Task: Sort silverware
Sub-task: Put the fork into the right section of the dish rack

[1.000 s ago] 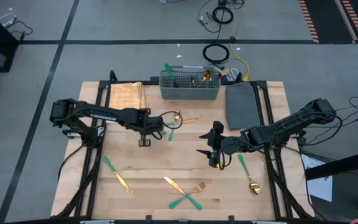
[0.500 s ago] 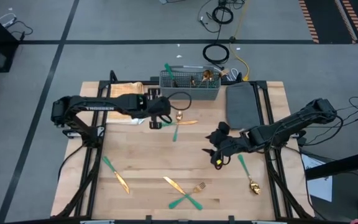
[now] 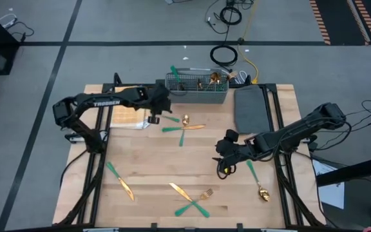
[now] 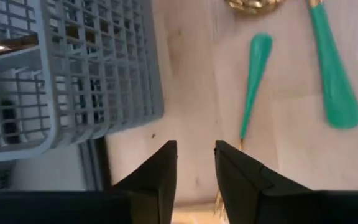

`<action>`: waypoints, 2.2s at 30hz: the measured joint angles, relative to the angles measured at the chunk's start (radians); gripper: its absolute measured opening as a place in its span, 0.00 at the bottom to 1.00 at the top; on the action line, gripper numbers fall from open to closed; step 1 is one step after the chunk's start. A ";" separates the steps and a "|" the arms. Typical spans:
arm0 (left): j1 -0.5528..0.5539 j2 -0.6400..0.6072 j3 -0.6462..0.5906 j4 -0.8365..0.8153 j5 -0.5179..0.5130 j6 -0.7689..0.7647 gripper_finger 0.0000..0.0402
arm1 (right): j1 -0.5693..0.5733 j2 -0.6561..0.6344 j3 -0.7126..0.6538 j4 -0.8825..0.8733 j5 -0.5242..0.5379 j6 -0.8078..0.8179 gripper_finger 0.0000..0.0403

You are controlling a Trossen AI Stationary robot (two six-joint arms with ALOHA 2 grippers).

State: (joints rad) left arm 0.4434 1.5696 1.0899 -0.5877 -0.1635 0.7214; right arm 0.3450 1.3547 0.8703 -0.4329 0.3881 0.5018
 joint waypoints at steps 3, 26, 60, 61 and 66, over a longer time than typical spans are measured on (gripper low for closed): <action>0.059 0.000 -0.001 0.002 0.109 0.023 0.32 | 0.000 0.015 0.000 0.000 -0.003 0.000 0.65; 0.068 0.276 0.026 -0.063 0.106 0.203 0.32 | 0.000 0.025 0.000 0.033 -0.027 -0.050 0.65; 0.035 0.196 0.034 -0.163 0.071 0.045 0.00 | 0.011 0.025 0.000 0.120 -0.027 0.010 0.65; 0.026 0.189 0.035 -0.158 0.061 0.044 0.00 | 0.013 0.025 0.000 0.118 -0.027 0.010 0.65; -0.023 0.164 0.053 -0.159 -0.063 0.074 0.00 | 0.025 0.025 0.000 0.115 -0.027 0.014 0.65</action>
State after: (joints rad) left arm 0.4200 1.7339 1.1433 -0.7471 -0.2267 0.7955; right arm 0.3696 1.3800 0.8703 -0.3178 0.3607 0.5160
